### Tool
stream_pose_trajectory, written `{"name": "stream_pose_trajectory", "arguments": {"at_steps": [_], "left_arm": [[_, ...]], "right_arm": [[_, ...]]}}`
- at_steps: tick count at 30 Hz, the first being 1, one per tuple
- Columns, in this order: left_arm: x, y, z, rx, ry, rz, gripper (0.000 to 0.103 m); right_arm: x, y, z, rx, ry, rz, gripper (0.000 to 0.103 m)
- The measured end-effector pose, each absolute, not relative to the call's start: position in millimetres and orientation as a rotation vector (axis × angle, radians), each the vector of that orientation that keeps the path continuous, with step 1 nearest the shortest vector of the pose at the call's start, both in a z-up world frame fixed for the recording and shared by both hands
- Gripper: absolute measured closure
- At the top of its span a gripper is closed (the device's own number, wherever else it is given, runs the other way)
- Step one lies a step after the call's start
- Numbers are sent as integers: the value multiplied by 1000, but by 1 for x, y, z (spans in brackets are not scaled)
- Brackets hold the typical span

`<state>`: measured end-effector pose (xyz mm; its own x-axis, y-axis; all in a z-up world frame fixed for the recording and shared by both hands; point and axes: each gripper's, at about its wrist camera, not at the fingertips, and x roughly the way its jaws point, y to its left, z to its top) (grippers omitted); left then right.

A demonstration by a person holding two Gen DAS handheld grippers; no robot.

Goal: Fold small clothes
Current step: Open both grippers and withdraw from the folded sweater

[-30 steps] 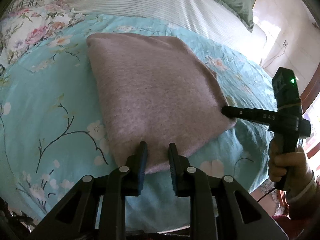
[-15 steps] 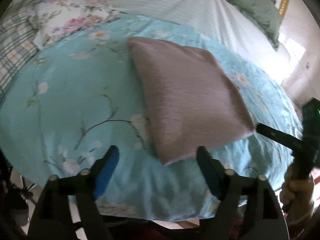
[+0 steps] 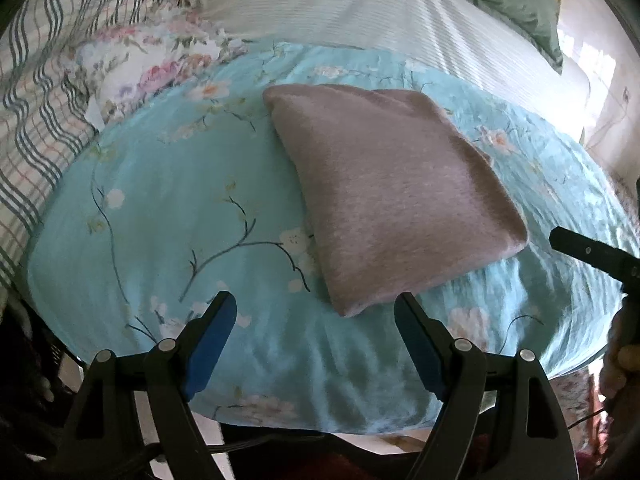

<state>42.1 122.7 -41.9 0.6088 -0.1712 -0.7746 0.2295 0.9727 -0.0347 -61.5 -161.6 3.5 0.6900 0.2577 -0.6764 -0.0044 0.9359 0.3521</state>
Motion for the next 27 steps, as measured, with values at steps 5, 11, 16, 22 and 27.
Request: {"name": "stream_pose_trajectory", "arguments": {"at_steps": [5,11,16,22,27], "left_arm": [[35,117,-38,140,881,-177,19],[26,116,-38,186,858,-150,19],[23,119,-36,188,833,-116,19],[35,116,-34,252,897,-85,19],[36,106,-18,283,843,-60,17]], "right_arm": [[-67,-147,8,245,810,158,17],[-78,-140,1,225,854,177,15],[-90,-141,2,215,857,153,13],[-91,-138,10,183,829,174,9],[-83,-129,20,89,825,216,5]]}}
